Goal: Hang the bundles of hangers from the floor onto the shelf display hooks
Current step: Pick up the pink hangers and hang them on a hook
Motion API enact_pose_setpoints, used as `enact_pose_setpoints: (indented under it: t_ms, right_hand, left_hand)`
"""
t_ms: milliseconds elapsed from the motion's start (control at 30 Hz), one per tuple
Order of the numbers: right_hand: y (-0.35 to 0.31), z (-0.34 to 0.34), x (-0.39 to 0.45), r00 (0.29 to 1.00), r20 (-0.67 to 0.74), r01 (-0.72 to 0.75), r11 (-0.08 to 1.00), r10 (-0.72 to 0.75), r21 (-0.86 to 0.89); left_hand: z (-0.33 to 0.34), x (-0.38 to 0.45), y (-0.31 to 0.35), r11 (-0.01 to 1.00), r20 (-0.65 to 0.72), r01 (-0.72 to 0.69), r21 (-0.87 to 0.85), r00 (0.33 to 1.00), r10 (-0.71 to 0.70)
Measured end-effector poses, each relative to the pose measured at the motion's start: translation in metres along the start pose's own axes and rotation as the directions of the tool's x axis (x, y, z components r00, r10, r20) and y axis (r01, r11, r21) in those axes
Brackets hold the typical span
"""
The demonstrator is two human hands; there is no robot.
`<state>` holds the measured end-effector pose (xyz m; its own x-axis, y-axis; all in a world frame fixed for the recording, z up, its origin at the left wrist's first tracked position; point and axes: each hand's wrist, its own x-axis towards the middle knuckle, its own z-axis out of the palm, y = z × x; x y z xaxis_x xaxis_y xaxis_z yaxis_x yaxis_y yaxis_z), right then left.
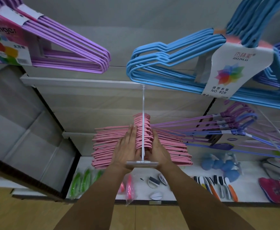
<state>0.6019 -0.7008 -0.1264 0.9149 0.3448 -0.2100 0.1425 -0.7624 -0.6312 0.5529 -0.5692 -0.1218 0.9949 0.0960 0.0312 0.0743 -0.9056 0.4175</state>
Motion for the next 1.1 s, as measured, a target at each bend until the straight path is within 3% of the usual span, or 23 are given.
enact_pose_setpoints:
  t_ms: [133,300,633,800,1100]
  right_hand:
    - [0.004,0.001,0.003,1.000,0.004,0.001,0.999,-0.001,-0.034]
    - [0.004,0.000,0.002,1.000,-0.015,0.018,1.000,-0.018,-0.019]
    - [0.005,-0.004,-0.008,1.000,0.011,-0.018,0.997,0.019,-0.080]
    - [0.004,-0.002,-0.016,0.997,-0.048,0.045,0.971,-0.057,-0.236]
    - [0.004,-0.003,-0.006,0.988,-0.023,0.145,0.966,-0.153,-0.212]
  left_hand:
    - [-0.003,-0.001,-0.008,0.993,0.041,-0.075,0.091,0.997,0.071]
    - [-0.005,0.000,-0.006,0.989,0.057,-0.055,0.138,0.997,0.047]
    - [-0.002,-0.012,-0.004,1.000,0.071,0.017,0.018,0.997,-0.019]
    - [-0.009,-0.020,-0.013,0.996,0.061,-0.038,0.083,0.998,0.034]
    - [-0.004,-0.014,-0.019,0.993,0.054,-0.082,0.086,0.996,0.077]
